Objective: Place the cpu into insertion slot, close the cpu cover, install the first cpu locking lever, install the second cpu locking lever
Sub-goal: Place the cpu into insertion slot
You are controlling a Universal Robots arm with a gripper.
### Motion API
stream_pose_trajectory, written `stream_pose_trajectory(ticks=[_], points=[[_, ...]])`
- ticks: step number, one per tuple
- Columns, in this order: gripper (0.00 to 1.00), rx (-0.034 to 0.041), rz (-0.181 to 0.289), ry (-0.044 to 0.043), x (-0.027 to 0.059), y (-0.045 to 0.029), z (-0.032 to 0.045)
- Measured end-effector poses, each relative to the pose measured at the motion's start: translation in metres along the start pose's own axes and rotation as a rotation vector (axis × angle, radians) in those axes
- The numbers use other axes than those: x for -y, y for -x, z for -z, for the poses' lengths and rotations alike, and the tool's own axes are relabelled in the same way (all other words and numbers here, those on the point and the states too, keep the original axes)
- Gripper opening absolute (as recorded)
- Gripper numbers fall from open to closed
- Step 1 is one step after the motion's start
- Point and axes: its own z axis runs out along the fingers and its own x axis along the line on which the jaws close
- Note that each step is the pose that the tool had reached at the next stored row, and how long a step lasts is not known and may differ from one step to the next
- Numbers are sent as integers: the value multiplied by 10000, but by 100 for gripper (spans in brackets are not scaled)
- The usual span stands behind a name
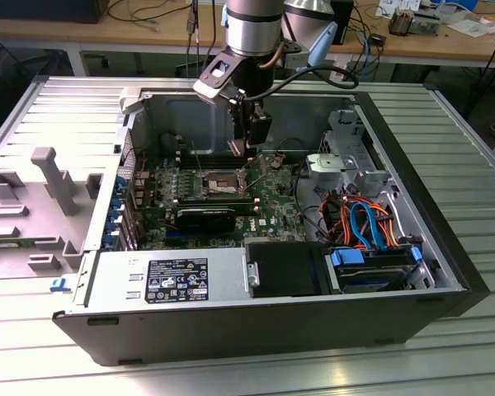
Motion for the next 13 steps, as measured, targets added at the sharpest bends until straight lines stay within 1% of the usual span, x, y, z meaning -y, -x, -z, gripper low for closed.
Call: stream_pose_trajectory(ticks=[13], points=[[54,-2,-73,-5,0,0,-1]])
